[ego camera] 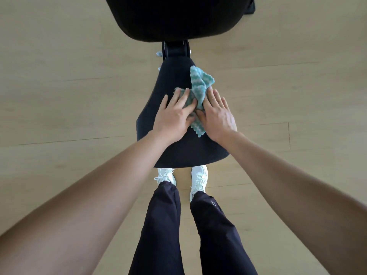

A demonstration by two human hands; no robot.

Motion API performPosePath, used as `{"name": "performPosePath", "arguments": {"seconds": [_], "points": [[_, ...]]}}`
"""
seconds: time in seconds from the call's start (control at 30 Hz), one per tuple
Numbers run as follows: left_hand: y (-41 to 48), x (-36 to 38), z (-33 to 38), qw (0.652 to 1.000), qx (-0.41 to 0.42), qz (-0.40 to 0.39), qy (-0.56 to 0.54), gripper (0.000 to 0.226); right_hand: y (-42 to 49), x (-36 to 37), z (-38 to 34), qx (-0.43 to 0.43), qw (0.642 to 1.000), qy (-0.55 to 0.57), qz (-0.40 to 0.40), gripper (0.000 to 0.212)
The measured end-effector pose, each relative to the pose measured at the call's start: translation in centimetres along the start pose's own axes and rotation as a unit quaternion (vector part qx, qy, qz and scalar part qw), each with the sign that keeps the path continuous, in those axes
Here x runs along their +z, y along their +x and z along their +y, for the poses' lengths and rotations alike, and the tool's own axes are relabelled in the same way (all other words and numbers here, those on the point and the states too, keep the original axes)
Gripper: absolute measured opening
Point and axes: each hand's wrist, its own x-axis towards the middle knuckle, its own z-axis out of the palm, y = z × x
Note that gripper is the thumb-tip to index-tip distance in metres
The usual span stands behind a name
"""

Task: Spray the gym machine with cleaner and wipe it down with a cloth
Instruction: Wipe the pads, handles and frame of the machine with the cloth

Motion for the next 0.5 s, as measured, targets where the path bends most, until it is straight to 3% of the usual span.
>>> {"name": "performPosePath", "arguments": {"seconds": [0.2, 0.33, 0.4, 0.5], "points": [[-4.4, 0.8, 3.3, 1.0, 0.006, 0.017, 0.006, 0.034, -6.8, 1.6, -0.1, -0.024, 0.999, 0.037, 0.033, 0.053], [-7.5, -0.9, 6.2, 0.998, -0.053, -0.028, -0.015, 0.019, -9.9, -1.2, -2.0, 0.042, 0.995, 0.087, -0.024, 0.015], [-8.9, -2.5, 7.5, 0.994, -0.095, -0.041, -0.029, 0.02, -11.5, -2.7, -2.8, 0.09, 0.982, 0.155, -0.059, 0.017], [-10.5, -5.5, 9.4, 0.982, -0.163, 0.002, -0.094, 0.02, -13.8, -5.7, -3.9, 0.129, 0.95, 0.283, -0.034, 0.023]]}}
